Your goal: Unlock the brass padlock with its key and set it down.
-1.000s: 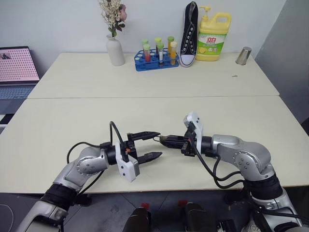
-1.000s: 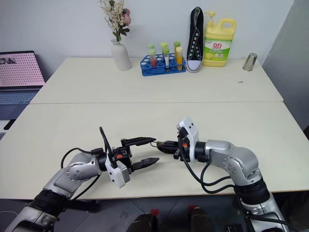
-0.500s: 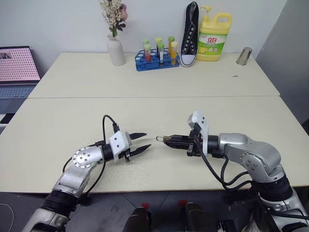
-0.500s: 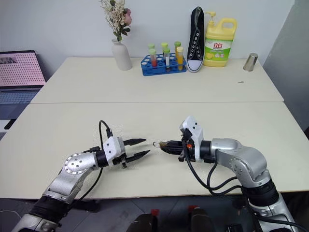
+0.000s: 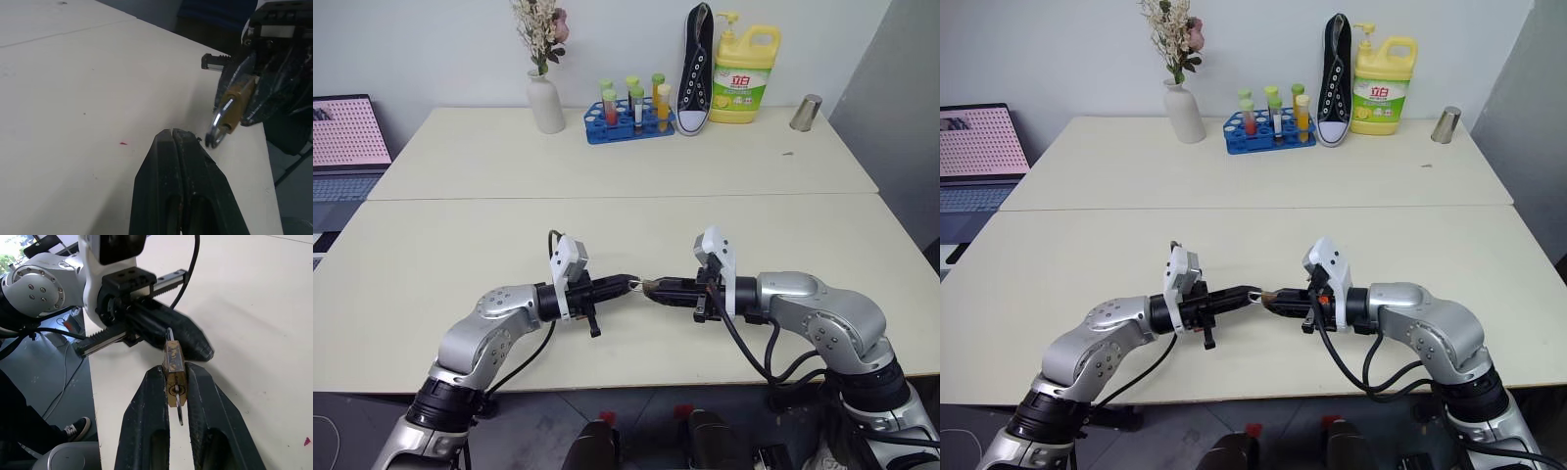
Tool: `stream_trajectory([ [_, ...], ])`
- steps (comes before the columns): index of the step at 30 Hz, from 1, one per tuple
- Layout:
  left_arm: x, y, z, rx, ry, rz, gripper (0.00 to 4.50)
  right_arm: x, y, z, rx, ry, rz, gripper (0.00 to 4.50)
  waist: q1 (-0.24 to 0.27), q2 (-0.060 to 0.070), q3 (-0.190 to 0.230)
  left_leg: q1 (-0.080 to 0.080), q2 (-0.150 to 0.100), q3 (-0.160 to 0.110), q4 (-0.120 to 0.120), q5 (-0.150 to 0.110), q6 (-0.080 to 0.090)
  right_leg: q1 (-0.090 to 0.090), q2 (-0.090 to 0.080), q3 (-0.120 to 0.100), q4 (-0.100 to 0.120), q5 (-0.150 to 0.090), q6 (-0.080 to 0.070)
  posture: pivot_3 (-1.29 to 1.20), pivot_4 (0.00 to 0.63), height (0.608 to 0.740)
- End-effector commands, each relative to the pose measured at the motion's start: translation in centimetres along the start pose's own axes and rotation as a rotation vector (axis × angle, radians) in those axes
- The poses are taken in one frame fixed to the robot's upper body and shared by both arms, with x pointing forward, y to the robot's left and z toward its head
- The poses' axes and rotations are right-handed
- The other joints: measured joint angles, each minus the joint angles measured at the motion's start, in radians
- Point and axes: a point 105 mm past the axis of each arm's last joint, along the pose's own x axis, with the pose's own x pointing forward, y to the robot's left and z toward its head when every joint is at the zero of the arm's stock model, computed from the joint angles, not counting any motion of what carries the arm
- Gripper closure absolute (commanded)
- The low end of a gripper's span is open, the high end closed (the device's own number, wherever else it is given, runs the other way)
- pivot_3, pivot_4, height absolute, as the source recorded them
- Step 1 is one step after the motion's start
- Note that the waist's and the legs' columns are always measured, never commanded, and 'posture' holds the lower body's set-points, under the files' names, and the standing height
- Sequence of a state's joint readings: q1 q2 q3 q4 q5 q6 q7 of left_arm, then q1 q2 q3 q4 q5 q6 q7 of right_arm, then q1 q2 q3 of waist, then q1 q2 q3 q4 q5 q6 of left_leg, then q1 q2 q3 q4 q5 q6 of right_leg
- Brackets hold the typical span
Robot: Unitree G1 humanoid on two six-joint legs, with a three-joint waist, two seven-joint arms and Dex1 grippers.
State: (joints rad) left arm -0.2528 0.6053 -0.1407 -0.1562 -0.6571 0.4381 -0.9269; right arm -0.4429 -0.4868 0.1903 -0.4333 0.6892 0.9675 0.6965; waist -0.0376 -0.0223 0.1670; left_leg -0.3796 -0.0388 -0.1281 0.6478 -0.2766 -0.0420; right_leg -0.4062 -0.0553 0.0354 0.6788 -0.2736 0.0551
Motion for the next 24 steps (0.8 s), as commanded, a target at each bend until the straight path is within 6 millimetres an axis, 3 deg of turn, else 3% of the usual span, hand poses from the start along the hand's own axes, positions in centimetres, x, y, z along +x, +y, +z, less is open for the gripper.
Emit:
stream_trajectory([
  [1,-0.1,-0.5,1.2,0.046,-0.025,-0.016,4.50,0.0,0.9,0.8,-0.044,-0.031,0.030,4.37,0.000,0.000,0.000,0.000,0.000,0.000,0.000,0.000,0.000,0.000,0.000,0.000,0.000,0.000,0.000,0.00,0.150,0.740],
  [13,-0.9,-2.4,2.0,0.036,0.002,-0.085,4.50,0.0,0.4,0.3,-0.034,-0.015,0.011,4.37,0.001,0.000,0.000,0.000,0.000,0.001,0.000,0.000,0.000,0.000,0.000,0.000,0.000,0.000,0.000,0.00,0.150,0.740],
  [24,-1.3,-2.8,3.7,-0.047,-0.040,-0.094,4.50,0.1,0.3,0.1,-0.031,-0.008,0.010,4.37,0.004,0.000,0.000,0.000,0.000,0.001,0.000,0.000,0.000,0.000,0.000,0.000,0.000,0.000,0.000,0.00,0.150,0.740],
])
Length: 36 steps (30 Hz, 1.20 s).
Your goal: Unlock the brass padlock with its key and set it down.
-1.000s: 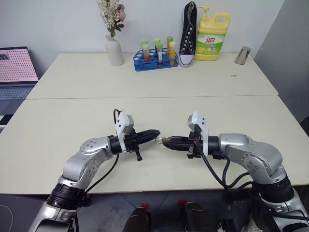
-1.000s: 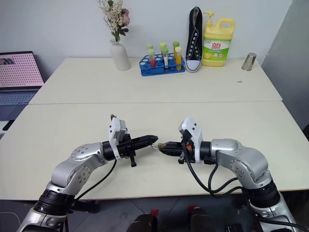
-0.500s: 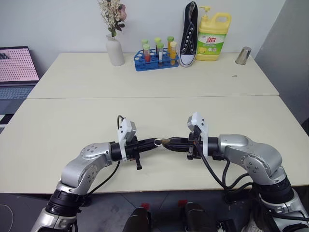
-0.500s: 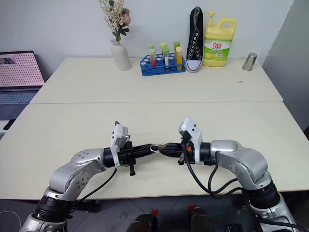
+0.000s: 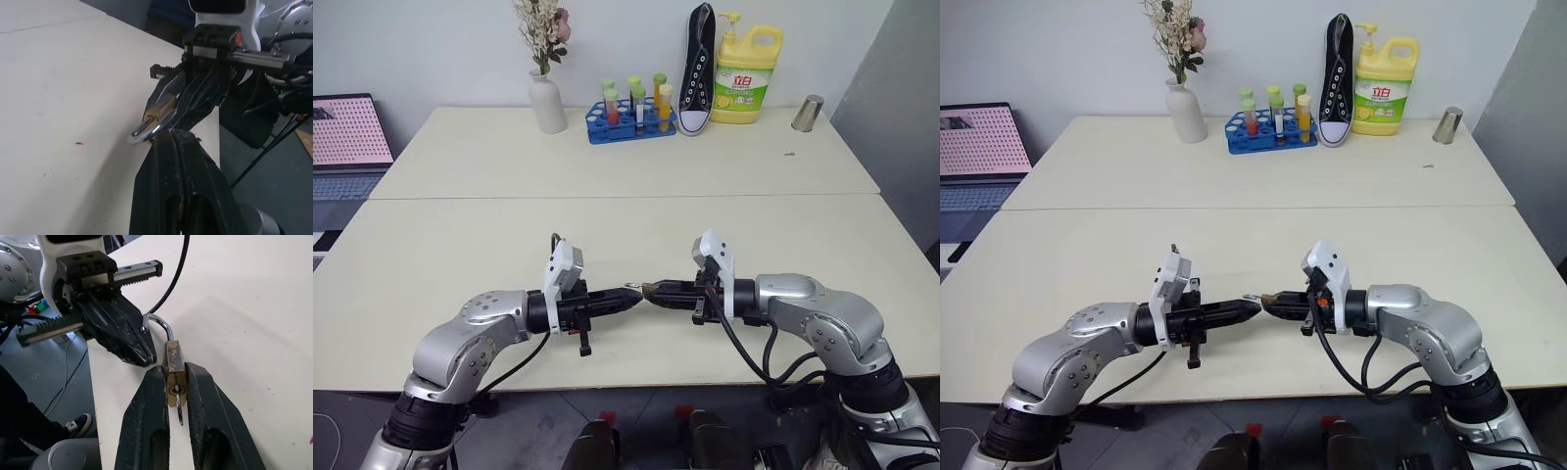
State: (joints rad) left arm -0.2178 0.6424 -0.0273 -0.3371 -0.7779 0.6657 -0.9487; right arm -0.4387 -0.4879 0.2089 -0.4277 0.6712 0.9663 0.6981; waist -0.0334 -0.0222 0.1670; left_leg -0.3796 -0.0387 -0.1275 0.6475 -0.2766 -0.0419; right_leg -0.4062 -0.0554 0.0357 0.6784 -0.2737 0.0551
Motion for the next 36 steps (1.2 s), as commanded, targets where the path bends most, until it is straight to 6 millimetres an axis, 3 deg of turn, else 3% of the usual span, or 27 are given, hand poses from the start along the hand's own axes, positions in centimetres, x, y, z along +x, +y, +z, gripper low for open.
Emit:
stream_trajectory([
  [1,-0.1,-0.4,2.0,0.011,-0.055,-0.011,4.50,-0.1,0.3,0.6,-0.033,-0.027,0.013,4.37,0.000,0.000,0.000,0.000,0.000,0.000,0.000,0.000,0.000,0.000,0.000,0.000,0.000,0.000,0.000,0.00,0.150,0.740],
  [11,0.1,0.0,1.3,0.056,-0.022,0.016,4.50,-0.1,0.4,0.5,-0.030,-0.022,0.017,4.37,0.000,0.000,0.000,0.000,0.000,0.000,0.000,0.000,0.000,0.000,0.000,0.000,0.000,0.000,0.000,0.00,0.150,0.740],
  [16,-1.6,1.0,0.8,0.260,0.057,0.116,4.50,-0.2,0.2,0.3,-0.015,-0.010,0.016,4.37,0.000,0.000,0.000,0.000,0.000,0.001,-0.001,0.000,0.000,0.000,0.000,0.001,0.000,0.000,0.000,0.00,0.150,0.740],
  [19,-3.1,1.3,-0.5,0.530,0.186,0.136,4.50,-0.2,0.0,0.0,0.000,0.000,0.014,4.37,0.001,0.000,0.000,0.000,0.000,0.001,-0.001,0.000,0.000,0.000,0.000,0.001,-0.001,0.000,0.000,0.00,0.150,0.740],
  [21,-3.8,1.5,-1.1,0.600,0.230,0.135,4.50,-0.1,0.0,-0.2,0.015,0.006,0.019,4.37,0.003,0.000,0.000,0.000,0.000,0.002,-0.001,0.000,0.000,0.000,0.000,0.001,-0.001,0.000,0.000,0.00,0.150,0.740],
  [24,-4.3,1.2,-1.9,0.774,0.244,0.104,3.92,0.4,-0.1,-0.7,0.066,0.024,0.037,4.37,0.003,0.000,0.000,0.000,0.000,0.002,-0.001,0.000,0.000,0.000,0.000,0.001,-0.002,0.000,0.000,0.00,0.150,0.740],
  [32,-4.9,0.0,-3.8,0.861,0.269,0.044,1.37,1.9,-0.3,-2.5,0.162,0.112,0.083,4.37,0.002,0.001,0.001,0.000,0.000,0.002,-0.002,0.000,0.000,0.000,-0.001,0.001,-0.003,0.000,0.000,0.00,0.150,0.740],
  [36,-4.8,0.0,-3.8,0.877,0.247,0.062,0.13,3.7,-1.6,-3.2,0.196,0.163,0.066,4.37,-0.003,0.001,0.001,0.000,0.001,0.002,-0.002,0.000,0.000,0.000,0.000,0.001,-0.002,0.000,0.000,0.00,0.150,0.740],
])
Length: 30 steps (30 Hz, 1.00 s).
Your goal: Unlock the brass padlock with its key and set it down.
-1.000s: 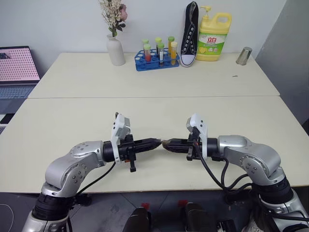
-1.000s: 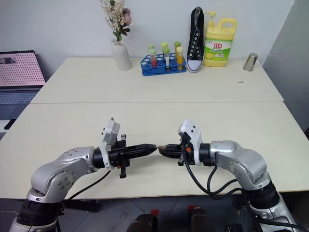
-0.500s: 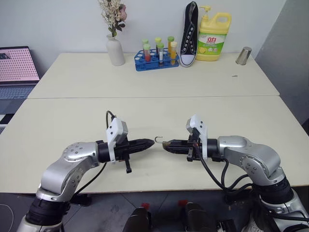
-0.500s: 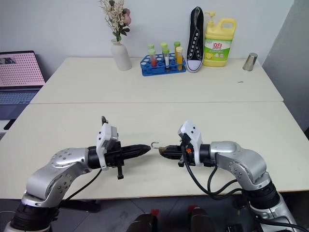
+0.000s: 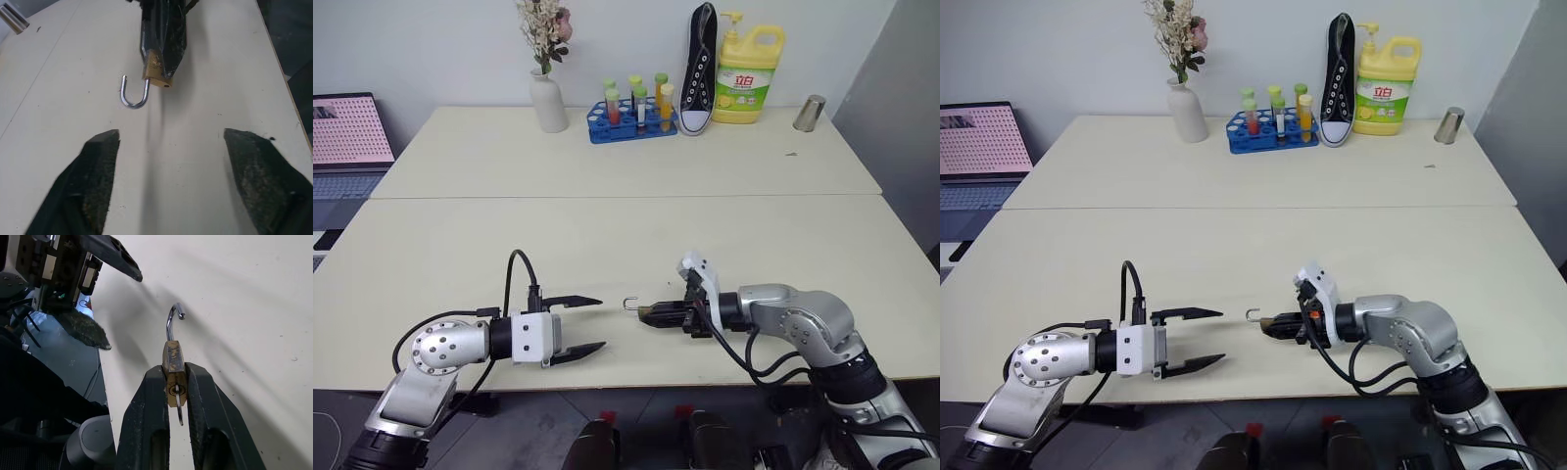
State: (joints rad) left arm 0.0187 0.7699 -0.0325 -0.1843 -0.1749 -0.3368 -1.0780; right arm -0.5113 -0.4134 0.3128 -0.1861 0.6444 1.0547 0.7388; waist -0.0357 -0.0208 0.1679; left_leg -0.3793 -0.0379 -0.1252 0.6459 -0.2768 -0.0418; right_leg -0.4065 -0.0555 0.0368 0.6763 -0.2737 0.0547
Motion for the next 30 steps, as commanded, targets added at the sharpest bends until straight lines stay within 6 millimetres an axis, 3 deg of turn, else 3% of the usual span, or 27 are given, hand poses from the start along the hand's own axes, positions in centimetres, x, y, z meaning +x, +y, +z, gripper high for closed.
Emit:
stream_trajectory([
  [1,-0.1,0.3,0.3,0.033,-0.012,0.031,0.00,1.1,-1.1,0.7,0.001,0.018,-0.015,4.37,0.000,0.000,0.000,0.000,0.000,0.000,0.000,0.000,0.000,0.000,0.000,0.000,0.000,0.000,0.000,0.00,0.150,0.740],
  [7,0.1,0.5,-0.1,-0.024,-0.014,0.062,0.00,1.1,-3.4,1.1,0.012,0.049,-0.091,4.37,0.001,0.000,0.000,0.000,-0.001,-0.001,0.000,0.000,0.000,0.000,0.000,0.000,0.001,0.000,0.000,0.00,0.150,0.740],
  [11,0.2,1.2,-0.5,-0.118,0.005,0.105,0.00,0.0,-3.8,1.4,-0.074,0.064,-0.119,3.05,0.001,0.001,0.000,0.000,-0.001,-0.001,0.000,0.000,0.000,0.000,0.000,0.000,0.001,0.000,0.000,0.00,0.150,0.740],
  [14,0.5,2.3,-0.6,-0.254,0.029,0.135,0.00,-2.8,-3.3,0.6,-0.244,0.109,-0.169,1.90,0.009,0.002,0.001,-0.001,-0.001,-0.002,0.001,0.000,0.000,0.000,-0.001,-0.002,0.001,0.000,0.000,0.00,0.150,0.740],
  [19,0.4,3.0,-0.9,-0.272,0.091,0.169,0.00,-4.7,-2.6,0.4,-0.341,0.109,-0.195,0.02,-0.008,0.002,0.001,-0.001,0.000,-0.002,0.000,0.000,0.000,0.000,0.000,-0.002,0.000,0.000,0.000,0.00,0.150,0.740],
  [23,-0.5,3.3,-0.2,-0.322,0.117,0.143,0.00,-8.2,0.7,0.5,-0.572,0.113,-0.159,0.02,-0.004,0.004,0.003,-0.001,0.000,-0.003,0.000,0.000,0.000,0.000,0.000,-0.003,0.001,-0.001,0.000,0.00,0.150,0.740],
  [30,-1.1,3.3,-0.1,-0.350,0.117,0.126,0.00,-10.1,1.1,1.1,-0.573,0.050,-0.234,0.02,-0.002,0.002,0.003,0.000,0.001,-0.001,0.000,0.000,0.000,0.001,0.000,-0.003,0.000,0.000,0.000,0.00,0.150,0.740],
])
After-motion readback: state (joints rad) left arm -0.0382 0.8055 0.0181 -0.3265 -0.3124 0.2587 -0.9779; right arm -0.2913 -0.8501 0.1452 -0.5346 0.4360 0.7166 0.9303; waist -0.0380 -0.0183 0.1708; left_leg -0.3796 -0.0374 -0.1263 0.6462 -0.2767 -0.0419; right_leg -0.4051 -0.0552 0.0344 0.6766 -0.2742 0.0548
